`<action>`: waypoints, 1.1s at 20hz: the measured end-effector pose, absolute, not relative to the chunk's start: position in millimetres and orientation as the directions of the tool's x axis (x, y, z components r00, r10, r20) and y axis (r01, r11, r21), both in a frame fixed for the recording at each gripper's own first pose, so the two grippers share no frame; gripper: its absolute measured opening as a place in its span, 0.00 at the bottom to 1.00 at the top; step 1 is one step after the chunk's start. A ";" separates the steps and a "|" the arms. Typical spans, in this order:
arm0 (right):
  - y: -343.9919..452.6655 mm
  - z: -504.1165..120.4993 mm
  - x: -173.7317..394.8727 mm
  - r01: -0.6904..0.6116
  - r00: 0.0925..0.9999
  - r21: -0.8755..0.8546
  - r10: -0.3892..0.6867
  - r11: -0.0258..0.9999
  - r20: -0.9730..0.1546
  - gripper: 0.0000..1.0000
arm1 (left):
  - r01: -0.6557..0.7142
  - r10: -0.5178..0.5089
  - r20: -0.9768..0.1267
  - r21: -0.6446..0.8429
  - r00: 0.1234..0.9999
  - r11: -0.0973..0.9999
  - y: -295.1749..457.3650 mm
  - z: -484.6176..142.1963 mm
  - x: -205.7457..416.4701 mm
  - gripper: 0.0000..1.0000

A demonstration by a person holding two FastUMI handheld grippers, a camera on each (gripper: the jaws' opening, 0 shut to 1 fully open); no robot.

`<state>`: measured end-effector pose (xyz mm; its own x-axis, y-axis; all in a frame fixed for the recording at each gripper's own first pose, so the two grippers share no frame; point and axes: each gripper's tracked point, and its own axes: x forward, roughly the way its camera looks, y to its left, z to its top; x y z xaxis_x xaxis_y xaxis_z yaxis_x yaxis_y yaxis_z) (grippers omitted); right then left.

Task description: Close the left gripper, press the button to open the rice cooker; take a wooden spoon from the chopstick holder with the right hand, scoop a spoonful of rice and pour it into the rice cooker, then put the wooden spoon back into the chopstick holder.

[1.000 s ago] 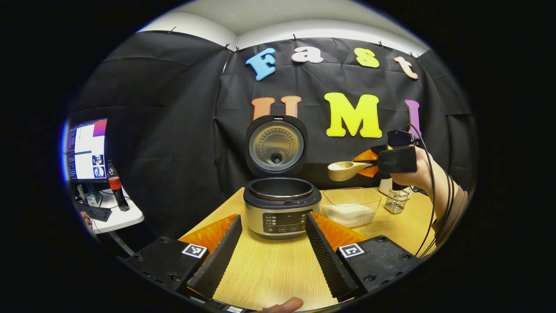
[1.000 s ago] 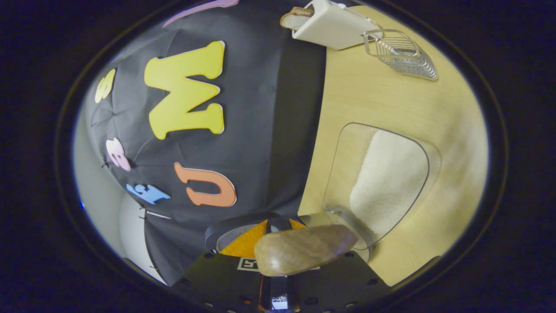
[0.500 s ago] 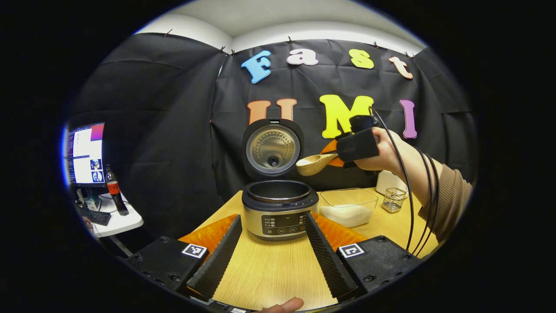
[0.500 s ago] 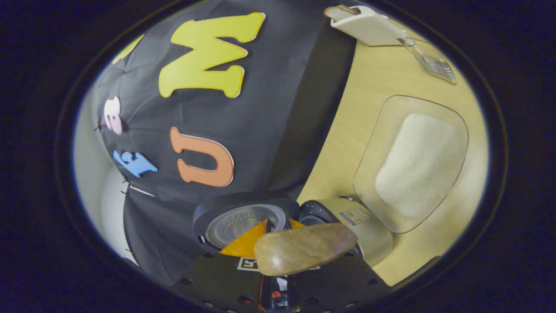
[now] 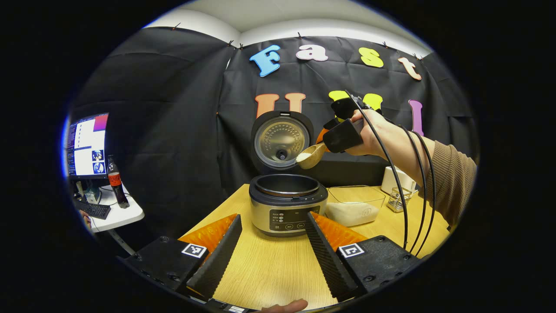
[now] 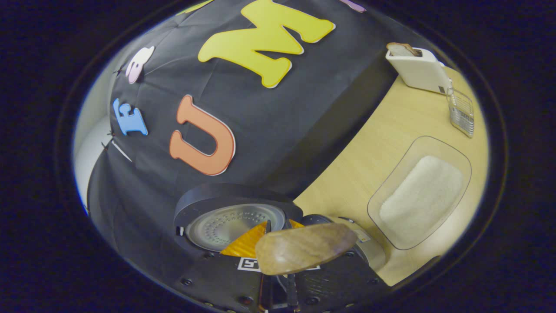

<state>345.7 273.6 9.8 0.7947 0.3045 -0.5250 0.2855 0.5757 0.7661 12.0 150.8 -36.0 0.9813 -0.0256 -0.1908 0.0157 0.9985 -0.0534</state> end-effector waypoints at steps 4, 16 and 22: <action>284.4 -7.1 351.0 0.263 0.774 0.691 0.280 0.673 -0.568 0.13 | 0.002 -0.015 -0.211 -0.062 0.977 0.998 155.9 -42.1 13.7 0.94; 300.3 -6.1 361.9 0.059 0.830 0.430 0.195 0.901 -0.523 0.12 | -0.001 -0.003 -0.212 -0.020 0.977 1.000 156.9 -44.8 16.8 0.95; 311.6 10.9 365.6 -0.059 0.876 0.233 0.162 0.971 -0.454 0.13 | -0.001 -0.003 -0.213 -0.020 0.977 1.000 158.5 -44.5 15.3 0.95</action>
<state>365.6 311.6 10.9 0.8762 0.1620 -0.4540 -0.0587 0.9707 0.2331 15.3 158.5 -44.5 0.9770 -0.0034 -0.2131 -0.0009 0.9998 -0.0201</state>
